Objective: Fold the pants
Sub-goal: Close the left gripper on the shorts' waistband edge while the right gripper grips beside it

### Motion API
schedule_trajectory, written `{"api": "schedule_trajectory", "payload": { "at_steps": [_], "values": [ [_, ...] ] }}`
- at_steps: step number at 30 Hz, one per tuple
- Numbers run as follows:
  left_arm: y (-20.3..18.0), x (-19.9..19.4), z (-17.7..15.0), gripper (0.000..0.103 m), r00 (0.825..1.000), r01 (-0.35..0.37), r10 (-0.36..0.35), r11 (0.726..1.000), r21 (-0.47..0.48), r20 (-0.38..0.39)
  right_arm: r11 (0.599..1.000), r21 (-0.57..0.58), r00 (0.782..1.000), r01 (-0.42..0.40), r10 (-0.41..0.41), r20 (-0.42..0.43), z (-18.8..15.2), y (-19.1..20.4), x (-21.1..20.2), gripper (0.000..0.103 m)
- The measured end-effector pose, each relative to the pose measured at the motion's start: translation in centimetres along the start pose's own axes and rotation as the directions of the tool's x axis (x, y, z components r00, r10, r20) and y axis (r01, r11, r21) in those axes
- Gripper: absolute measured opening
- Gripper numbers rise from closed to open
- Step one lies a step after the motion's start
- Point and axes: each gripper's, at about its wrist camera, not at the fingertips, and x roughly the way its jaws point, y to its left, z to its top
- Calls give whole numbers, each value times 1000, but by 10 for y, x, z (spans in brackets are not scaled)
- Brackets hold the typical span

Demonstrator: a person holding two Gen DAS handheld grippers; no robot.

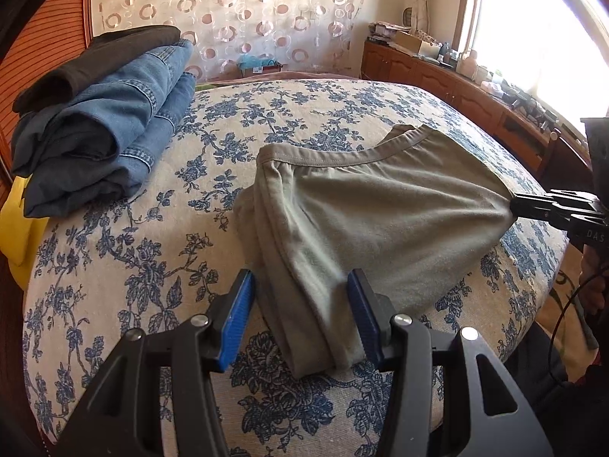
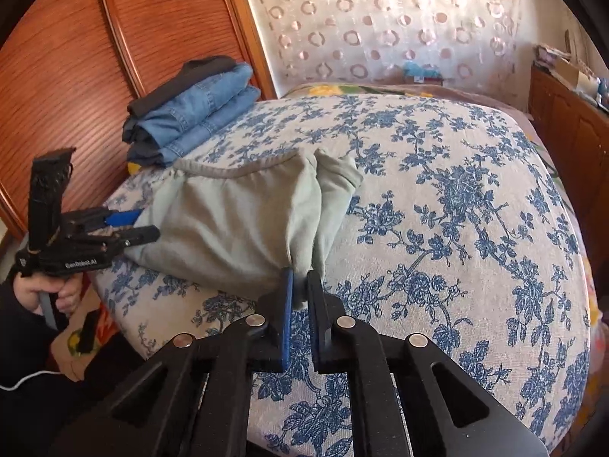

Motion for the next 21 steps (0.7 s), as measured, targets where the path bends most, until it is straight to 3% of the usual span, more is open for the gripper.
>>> {"api": "schedule_trajectory", "payload": {
  "at_steps": [2, 4, 8, 10, 21],
  "values": [
    [1, 0, 0, 51, 1000, 4, -4, 1000, 3, 2, 1000, 1, 1000, 1, -1, 5, 1, 0, -2, 9],
    [1, 0, -1, 52, 1000, 4, -4, 1000, 4, 3, 1000, -5, 1000, 17, -17, 10, 4, 0, -3, 25],
    [1, 0, 0, 54, 1000, 1, -1, 1000, -1, 11, 999, -19, 999, 37, -37, 27, 17, -1, 2, 38],
    [2, 1, 0, 54, 1000, 1, -1, 1000, -2, 13, 999, -31, 999, 34, -33, 25, 27, 0, 11, 54],
    [-3, 2, -2, 64, 999, -5, 4, 1000, 14, 34, 996, -20, 995, 84, -85, -51, 58, -10, 69, 60]
  ]
}}
